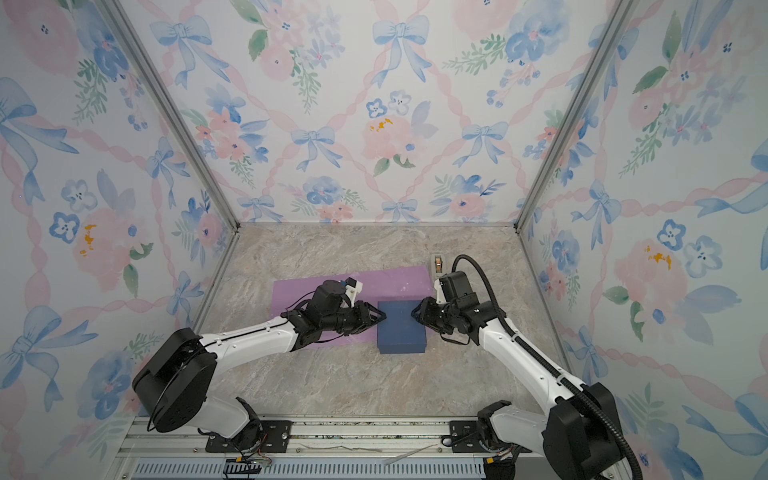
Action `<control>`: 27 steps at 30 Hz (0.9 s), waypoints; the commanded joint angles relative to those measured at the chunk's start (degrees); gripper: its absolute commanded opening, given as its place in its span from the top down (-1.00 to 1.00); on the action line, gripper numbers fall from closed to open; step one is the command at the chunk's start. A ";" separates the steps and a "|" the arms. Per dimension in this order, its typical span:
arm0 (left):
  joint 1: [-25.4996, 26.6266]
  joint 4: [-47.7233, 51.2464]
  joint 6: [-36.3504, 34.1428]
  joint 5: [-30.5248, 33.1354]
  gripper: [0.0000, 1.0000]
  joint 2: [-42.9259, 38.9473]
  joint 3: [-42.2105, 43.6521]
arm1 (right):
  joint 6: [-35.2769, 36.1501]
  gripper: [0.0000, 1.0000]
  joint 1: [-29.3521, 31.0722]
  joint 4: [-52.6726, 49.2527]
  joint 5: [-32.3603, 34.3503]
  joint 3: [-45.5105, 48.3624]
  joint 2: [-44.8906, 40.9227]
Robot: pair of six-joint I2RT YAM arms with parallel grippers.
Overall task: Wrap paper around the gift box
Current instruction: 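Lift the blue box with both grippers and carry it onto the paper's center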
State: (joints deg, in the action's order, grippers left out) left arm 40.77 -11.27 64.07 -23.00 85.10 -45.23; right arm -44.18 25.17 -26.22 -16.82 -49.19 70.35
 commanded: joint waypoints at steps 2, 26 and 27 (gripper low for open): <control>-3.81 -0.69 -3.34 -4.39 0.30 -3.92 0.58 | -3.08 0.12 4.65 5.28 -0.10 -5.09 5.96; -22.96 5.83 -13.23 -9.60 0.30 0.00 -1.33 | -6.09 0.14 10.78 13.69 -0.67 -26.64 35.60; -23.35 5.95 -13.71 -9.54 0.31 0.52 -1.64 | -6.10 0.15 10.81 13.68 -0.57 -26.89 36.01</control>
State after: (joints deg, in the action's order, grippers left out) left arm 18.09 -2.98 53.56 -29.47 84.44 -44.34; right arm -49.80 34.59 -14.06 -15.20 -73.45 105.08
